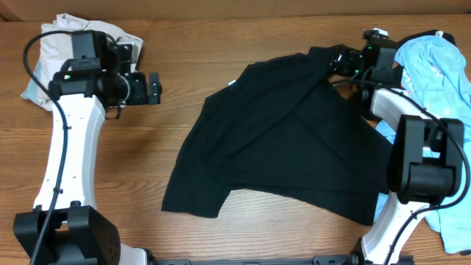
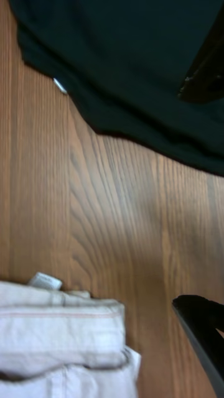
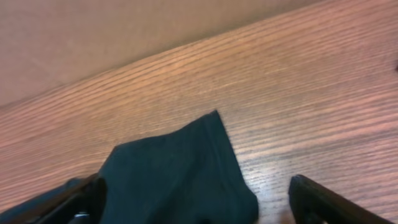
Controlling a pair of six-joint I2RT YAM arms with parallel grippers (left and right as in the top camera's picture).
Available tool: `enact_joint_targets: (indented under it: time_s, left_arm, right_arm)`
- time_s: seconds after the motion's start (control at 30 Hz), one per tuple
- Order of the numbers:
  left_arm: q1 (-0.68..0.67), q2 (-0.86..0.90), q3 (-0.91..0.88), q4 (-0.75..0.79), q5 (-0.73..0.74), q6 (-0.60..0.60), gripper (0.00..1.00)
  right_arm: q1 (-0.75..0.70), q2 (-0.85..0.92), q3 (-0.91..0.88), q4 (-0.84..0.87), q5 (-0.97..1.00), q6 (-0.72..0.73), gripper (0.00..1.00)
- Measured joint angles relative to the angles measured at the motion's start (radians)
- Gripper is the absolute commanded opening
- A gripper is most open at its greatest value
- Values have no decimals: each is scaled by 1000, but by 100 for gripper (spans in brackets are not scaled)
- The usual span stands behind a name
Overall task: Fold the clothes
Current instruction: 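Drag the black t-shirt with the right gripper to the table center, then grasp the t-shirt's left edge with the left gripper and pull left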
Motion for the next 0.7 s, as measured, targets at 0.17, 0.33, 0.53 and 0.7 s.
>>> enact_joint_targets:
  time_s: [0.17, 0.33, 0.53, 0.7]
  left_arm:
    - [-66, 1, 0, 31, 2, 39, 100]
    - [-154, 35, 2, 69, 3, 90, 100]
    - [-267, 166, 2, 93, 5, 143, 100]
    - [-401, 252, 2, 117, -48, 192, 100]
  right_arm:
    - [-18, -81, 7, -246, -180, 0, 100]
    - [-15, -240, 11, -478, -293, -1, 100]
    - [-16, -471, 17, -760, -322, -34, 100]
    - [-16, -661, 21, -962, -280, -46, 100]
